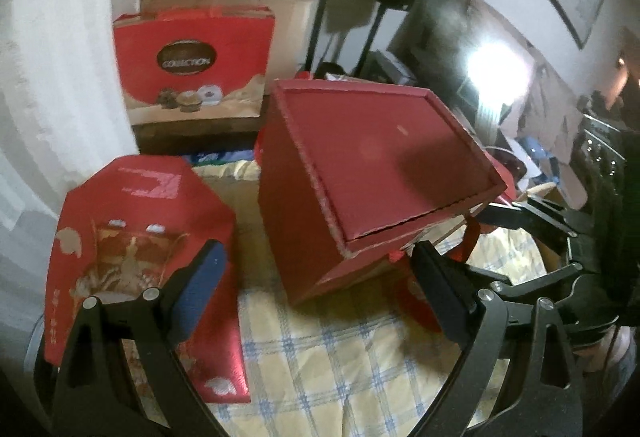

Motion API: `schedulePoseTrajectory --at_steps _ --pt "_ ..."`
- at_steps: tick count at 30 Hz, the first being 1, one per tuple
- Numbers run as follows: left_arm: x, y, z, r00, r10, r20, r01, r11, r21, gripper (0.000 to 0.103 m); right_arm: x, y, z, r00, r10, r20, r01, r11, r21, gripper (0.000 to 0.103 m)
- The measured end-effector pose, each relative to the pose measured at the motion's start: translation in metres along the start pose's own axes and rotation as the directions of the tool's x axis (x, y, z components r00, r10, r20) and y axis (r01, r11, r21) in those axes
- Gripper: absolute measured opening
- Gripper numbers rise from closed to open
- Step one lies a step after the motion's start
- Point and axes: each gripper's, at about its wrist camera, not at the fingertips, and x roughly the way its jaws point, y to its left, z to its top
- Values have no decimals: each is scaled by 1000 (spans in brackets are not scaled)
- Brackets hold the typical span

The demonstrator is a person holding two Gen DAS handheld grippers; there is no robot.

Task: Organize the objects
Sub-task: 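Grasp the red square gift box with the right gripper while the left steadies it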

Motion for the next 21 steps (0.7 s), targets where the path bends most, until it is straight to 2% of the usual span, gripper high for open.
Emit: schedulePoseTrajectory --at_steps 2,5,6,8,9,14,21 --pt "2 -4 0 1000 -7 7 6 1000 25 94 3 2 1 1000 -5 3 5 1000 -24 82" --pt "3 -9 2 999 -30 13 30 999 43 92 9 6 2 1000 3 1 -3 999 -51 72" --pt "4 -10 3 999 -48 12 47 998 44 90 10 7 2 1000 14 -3 -14 998 -55 70" --pt "3 -12 3 997 -82 10 82 996 46 79 13 11 2 999 36 -5 -36 997 -65 65" --pt "3 -14 3 996 -92 7 92 994 52 79 13 13 1 999 34 -3 -34 997 -72 65" --pt "4 -23 2 999 -37 11 36 995 96 78 12 18 -2 1000 5 6 -5 996 -85 63" --pt "-11 -35 3 997 -42 60 36 994 100 76 0 22 -6 1000 -24 7 25 994 -106 63"
